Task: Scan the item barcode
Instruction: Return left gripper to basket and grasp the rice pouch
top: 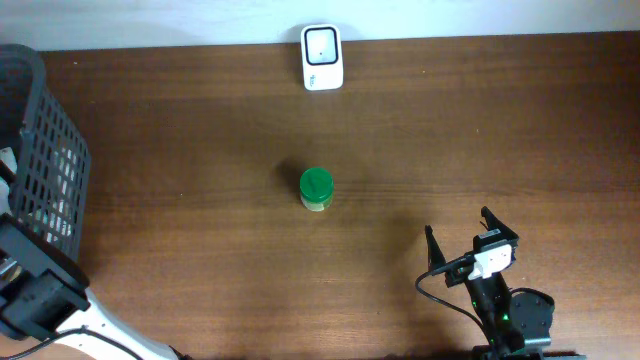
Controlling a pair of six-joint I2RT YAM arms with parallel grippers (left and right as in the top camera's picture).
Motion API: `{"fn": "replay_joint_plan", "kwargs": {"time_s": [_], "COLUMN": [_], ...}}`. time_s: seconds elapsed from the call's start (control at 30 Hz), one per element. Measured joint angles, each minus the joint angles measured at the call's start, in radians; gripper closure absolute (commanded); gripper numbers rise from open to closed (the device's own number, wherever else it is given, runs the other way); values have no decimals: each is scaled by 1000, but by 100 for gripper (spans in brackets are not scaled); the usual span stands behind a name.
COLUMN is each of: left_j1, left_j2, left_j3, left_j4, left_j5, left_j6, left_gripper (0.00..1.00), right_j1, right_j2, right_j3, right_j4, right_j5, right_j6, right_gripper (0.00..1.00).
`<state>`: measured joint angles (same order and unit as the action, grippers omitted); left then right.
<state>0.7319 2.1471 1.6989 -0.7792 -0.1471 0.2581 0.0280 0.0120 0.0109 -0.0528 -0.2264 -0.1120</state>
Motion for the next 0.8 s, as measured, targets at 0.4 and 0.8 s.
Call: {"fn": "replay_joint_plan", "kwargs": {"time_s": [0.4, 0.8], "left_j1": [48, 68], "left_j2": [-5, -51], "left_j3": [-56, -112], "left_j4": [81, 136], "left_j5": [-6, -9], "left_j6": [8, 11], "left_gripper": [50, 100], "right_j1": [0, 0], "right_j2": [0, 0], "right_j3": [0, 0], "right_j4": [0, 0], "right_j5": [0, 0], "right_j6": [0, -1], "right_gripper": [2, 2]}}
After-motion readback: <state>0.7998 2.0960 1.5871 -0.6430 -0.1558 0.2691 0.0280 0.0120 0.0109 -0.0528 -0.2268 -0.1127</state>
